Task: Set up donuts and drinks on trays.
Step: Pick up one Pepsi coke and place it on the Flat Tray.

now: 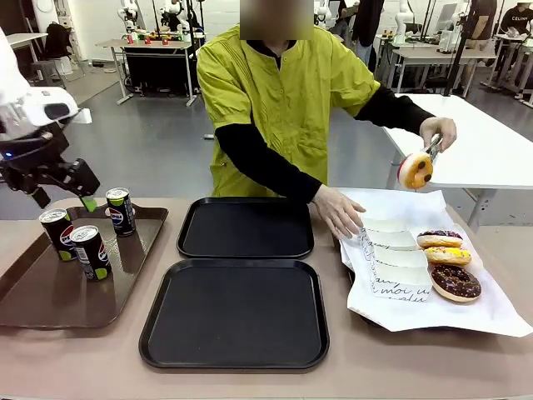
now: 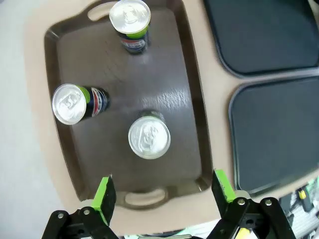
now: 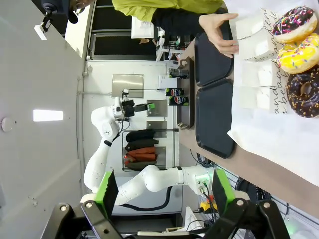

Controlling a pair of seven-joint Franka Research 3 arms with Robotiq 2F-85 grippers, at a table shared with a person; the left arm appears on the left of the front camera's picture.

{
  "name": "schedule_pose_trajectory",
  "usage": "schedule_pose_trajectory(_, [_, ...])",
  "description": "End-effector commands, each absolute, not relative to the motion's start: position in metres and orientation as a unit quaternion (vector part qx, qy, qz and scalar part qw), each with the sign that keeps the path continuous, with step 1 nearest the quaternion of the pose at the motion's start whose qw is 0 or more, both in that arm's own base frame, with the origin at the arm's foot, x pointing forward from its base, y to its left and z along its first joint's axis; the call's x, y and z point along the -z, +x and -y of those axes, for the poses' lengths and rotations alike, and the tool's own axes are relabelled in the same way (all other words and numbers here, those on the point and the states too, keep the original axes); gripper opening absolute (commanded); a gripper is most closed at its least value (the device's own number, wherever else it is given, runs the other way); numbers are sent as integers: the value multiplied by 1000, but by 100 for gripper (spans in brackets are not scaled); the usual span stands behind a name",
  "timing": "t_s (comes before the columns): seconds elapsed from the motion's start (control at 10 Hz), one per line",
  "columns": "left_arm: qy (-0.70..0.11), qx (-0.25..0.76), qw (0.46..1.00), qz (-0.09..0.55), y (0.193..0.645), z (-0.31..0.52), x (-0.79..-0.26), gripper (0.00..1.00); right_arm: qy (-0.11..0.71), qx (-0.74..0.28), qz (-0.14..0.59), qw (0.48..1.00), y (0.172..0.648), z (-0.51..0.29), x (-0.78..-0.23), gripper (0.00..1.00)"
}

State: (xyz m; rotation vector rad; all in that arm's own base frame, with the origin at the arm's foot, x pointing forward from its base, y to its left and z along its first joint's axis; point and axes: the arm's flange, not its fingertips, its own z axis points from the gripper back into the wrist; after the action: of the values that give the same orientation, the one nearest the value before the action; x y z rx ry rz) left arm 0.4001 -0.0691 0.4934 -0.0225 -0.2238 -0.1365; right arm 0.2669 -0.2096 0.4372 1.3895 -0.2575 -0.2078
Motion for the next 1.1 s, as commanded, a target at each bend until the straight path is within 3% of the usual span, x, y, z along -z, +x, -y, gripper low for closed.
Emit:
schedule_pose_trajectory(0.0, [30,11,992,124,413,70,-471,100,643,95,125,750,267,209,-436,100])
schedule_pose_trajectory(0.2, [51,-15,994,97,437,73,-460,100,643,95,125,750,267,209,-436,100])
schedule_pose_trajectory(1.0, [1,-15,999,50,436,66,-421,100,643,95,125,750,267,209,-436,100])
